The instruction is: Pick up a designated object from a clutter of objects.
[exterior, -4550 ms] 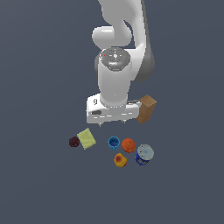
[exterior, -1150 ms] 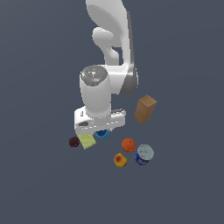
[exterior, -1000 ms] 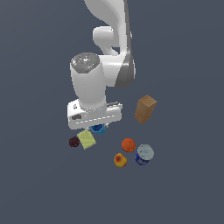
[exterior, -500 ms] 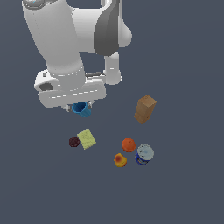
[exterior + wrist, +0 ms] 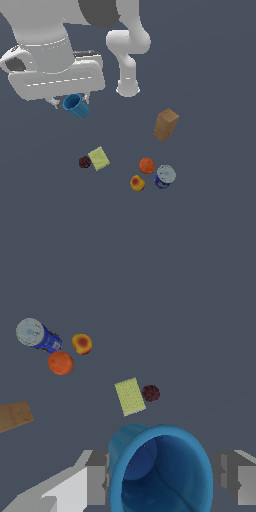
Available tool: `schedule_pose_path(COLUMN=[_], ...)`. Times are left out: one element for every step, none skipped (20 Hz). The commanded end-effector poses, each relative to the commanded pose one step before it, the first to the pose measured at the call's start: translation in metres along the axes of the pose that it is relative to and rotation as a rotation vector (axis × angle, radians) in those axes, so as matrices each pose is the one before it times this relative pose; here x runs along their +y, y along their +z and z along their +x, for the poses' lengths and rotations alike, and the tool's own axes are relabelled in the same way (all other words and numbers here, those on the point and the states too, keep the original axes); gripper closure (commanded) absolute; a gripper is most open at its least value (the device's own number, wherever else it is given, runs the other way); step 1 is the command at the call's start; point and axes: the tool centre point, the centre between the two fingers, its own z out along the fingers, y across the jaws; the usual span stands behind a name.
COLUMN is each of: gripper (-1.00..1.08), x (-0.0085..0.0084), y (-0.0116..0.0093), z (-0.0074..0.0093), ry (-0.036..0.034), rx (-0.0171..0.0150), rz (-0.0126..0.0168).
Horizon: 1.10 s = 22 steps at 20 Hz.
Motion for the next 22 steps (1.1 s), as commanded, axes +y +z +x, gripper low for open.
schedule_pose_path(gripper=[1.08, 1.08, 1.08, 1.08, 1.08, 1.08, 1.08, 1.08, 1.08, 1.08, 1.08, 1.08, 1.08, 1.08, 1.08, 1.08, 1.08, 1.08, 1.08, 1.08, 1.08, 1.08], x=[0.00523, 0.00165, 0.00132, 0.0011, 0.00091, 0.00065, 0.00026, 0.00012, -0.00049, 0.00008, 0.00025, 0.00041, 0.00057, 0.00073, 0.00089, 0.00105, 0.0012, 0.00135, 0.00149, 0.00159, 0.00145, 0.00129], y=[-0.01086, -0.00323, -0.00225, -0.00189, -0.0016, -0.00109, -0.0003, -0.00019, 0.00142, -0.00013, -0.0004, -0.00066, -0.00092, -0.00118, -0.00143, -0.00168, -0.00192, -0.00215, -0.00238, -0.00253, -0.00231, -0.00204], z=[-0.00258, -0.00085, -0.00029, -0.00026, -0.00031, -0.00018, 0.00023, -0.00002, -0.00004, 0.00008, 0.00024, 0.0004, 0.00056, 0.00071, 0.00087, 0.00102, 0.00117, 0.00132, 0.00147, 0.00158, 0.00146, 0.0013], ry=[-0.00127, 0.0, -0.00019, -0.00012, 0.0, 0.0, -0.00021, 0.0, 0.00067, 0.0, 0.0, 0.0, 0.0, 0.0, 0.0, 0.0, 0.0, 0.0, 0.0, 0.0, 0.0, 0.0], rx=[-0.00227, 0.0, -0.00082, -0.00047, 0.0, 0.0, -0.00066, 0.0, 0.0001, 0.0, 0.0, 0.0, 0.0, 0.0, 0.0, 0.0, 0.0, 0.0, 0.0, 0.0, 0.0, 0.0], rz=[0.00034, 0.0, 0.00001, -0.00001, 0.0, 0.0, -0.00005, 0.0, 0.00012, 0.0, 0.0, 0.0, 0.0, 0.0, 0.0, 0.0, 0.0, 0.0, 0.0, 0.0, 0.0, 0.0])
